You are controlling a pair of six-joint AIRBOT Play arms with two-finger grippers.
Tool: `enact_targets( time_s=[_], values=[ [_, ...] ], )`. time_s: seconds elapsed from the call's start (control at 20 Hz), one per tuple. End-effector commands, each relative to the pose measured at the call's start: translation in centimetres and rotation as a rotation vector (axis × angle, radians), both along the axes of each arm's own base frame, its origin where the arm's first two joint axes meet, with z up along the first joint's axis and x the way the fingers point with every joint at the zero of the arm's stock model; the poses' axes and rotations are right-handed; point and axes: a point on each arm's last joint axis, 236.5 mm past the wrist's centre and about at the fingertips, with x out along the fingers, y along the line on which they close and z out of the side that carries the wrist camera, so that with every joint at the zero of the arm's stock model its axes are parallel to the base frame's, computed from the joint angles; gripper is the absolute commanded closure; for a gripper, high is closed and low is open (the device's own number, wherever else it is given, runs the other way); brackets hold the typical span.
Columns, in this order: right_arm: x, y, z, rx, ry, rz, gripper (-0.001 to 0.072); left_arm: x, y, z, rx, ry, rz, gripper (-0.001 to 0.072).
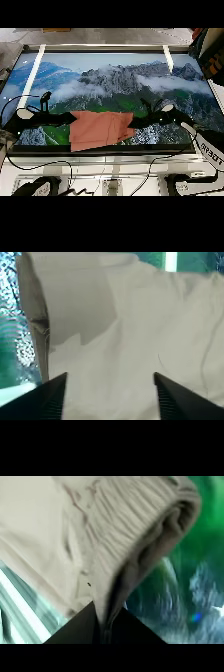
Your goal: Fold the clothes and pants, and hang the long-sleeved shirts on hangers.
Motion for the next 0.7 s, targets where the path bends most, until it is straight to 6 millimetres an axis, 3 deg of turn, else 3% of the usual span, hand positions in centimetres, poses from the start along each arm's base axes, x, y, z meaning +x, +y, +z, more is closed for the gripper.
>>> enact_targets(
  time_s=[0.0, 0.1, 0.25, 0.4, 0.55, 0.65],
  values=[
    [4.4, -1.0, 3.5, 0.002, -0.093, -0.046, 0.0692, 0.4, -0.3, 2.2, 0.044, -0.106, -0.119, 0.0337],
    [7.2, -4.1, 5.2, -0.048, -0.123, -0.128, 0.0692, 1.7, -0.1, 6.5, 0.094, -0.241, -0.176, 0.0685],
    [9.9, -11.9, 7.4, -0.175, -0.156, -0.289, 0.0692, 3.2, 1.9, 14.8, 0.250, -0.470, -0.186, 0.0698],
    [9.6, -21.9, 9.4, -0.289, -0.169, -0.470, 0.0692, 2.2, 5.0, 21.6, 0.471, -0.647, -0.171, 0.0698],
    [6.4, -33.4, 11.0, -0.382, -0.136, -0.743, 0.0692, 0.0, 7.0, 25.7, 0.618, -0.765, -0.134, 0.0698],
    [2.5, -40.8, 11.7, -0.429, -0.090, -0.949, 0.0692, -1.3, 7.3, 27.3, 0.646, -0.809, -0.120, 0.0698]
  ],
)
